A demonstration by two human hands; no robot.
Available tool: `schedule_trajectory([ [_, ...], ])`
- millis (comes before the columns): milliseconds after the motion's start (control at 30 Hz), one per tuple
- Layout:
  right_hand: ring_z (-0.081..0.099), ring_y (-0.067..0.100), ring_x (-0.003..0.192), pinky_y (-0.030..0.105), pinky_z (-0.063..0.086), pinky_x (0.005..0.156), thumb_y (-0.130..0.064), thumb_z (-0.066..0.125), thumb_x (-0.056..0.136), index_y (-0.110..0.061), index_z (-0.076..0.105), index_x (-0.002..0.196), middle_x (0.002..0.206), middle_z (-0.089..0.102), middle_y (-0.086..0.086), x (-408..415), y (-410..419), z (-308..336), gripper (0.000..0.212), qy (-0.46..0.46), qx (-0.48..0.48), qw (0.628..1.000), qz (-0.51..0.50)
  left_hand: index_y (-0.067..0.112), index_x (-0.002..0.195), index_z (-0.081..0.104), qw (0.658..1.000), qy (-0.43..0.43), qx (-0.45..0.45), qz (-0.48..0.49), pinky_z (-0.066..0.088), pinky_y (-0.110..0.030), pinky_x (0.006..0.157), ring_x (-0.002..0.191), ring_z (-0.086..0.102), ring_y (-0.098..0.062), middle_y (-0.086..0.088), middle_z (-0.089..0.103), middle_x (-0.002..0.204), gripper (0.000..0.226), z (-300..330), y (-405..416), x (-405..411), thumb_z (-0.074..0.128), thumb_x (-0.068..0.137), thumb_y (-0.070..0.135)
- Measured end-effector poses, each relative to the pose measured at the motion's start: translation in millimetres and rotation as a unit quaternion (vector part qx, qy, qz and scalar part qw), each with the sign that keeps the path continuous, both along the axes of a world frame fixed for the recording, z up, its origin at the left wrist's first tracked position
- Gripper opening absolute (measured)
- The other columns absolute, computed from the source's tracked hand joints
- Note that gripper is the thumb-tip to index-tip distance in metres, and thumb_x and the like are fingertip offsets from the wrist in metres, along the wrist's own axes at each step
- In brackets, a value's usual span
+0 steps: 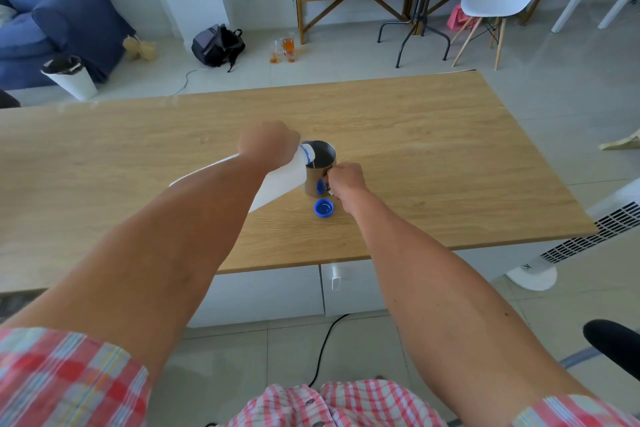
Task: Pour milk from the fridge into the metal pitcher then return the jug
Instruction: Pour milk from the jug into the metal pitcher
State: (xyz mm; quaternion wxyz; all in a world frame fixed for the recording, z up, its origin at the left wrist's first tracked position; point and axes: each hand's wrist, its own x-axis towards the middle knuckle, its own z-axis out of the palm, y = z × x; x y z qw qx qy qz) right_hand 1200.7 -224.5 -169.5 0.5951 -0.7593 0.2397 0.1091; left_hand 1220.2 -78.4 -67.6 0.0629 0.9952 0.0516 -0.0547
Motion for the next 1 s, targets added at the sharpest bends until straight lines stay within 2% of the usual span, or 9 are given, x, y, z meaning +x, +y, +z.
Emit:
schedule_trajectory([
  [200, 0.046, 0.020, 0.060, 0.030, 0.037, 0.054, 0.001, 0.044, 0.088, -0.007, 0.066, 0.087, 0.077, 0.060, 0.009, -0.3, -0.5, -0.1, 0.023, 0.002, 0.006, 1.000, -0.002, 0.014, 0.098, 0.061, 1.000, 0.003, 0.005, -0.007, 0.043, -0.037, 0.074, 0.085, 0.056, -0.032, -0.010, 0.059, 0.096, 0.026, 2.1, -0.4, 0.2, 0.041, 0.095, 0.029],
  [367, 0.047, 0.020, 0.063, 0.031, 0.038, 0.055, 0.000, 0.043, 0.089, -0.002, 0.070, 0.096, 0.082, 0.061, 0.010, 0.7, -0.7, -0.8, 0.028, 0.007, 0.006, 1.000, -0.003, 0.013, 0.096, 0.062, 1.000, 0.004, 0.005, -0.005, 0.042, -0.037, 0.073, 0.083, 0.056, -0.032, -0.007, 0.054, 0.083, 0.026, 2.1, -0.7, 1.1, 0.041, 0.096, 0.029],
  [500, 0.050, 0.021, 0.066, 0.030, 0.039, 0.055, -0.002, 0.044, 0.089, 0.003, 0.070, 0.111, 0.083, 0.063, 0.009, 2.1, -0.3, -2.2, 0.034, 0.018, 0.006, 1.000, -0.005, 0.013, 0.095, 0.062, 1.000, 0.002, 0.005, -0.007, 0.041, -0.037, 0.072, 0.082, 0.056, -0.031, -0.006, 0.053, 0.080, 0.028, 1.9, -0.6, 1.6, 0.040, 0.096, 0.030],
  [1000, 0.052, 0.026, 0.071, 0.034, 0.041, 0.061, -0.005, 0.045, 0.087, 0.003, 0.072, 0.106, 0.085, 0.065, 0.011, 2.6, 0.3, -1.7, 0.033, 0.016, -0.006, 1.000, -0.001, 0.013, 0.093, 0.063, 1.000, 0.002, 0.007, -0.007, 0.040, -0.036, 0.071, 0.081, 0.057, -0.031, -0.006, 0.055, 0.081, 0.028, 0.3, 0.2, 3.8, 0.041, 0.096, 0.030],
])
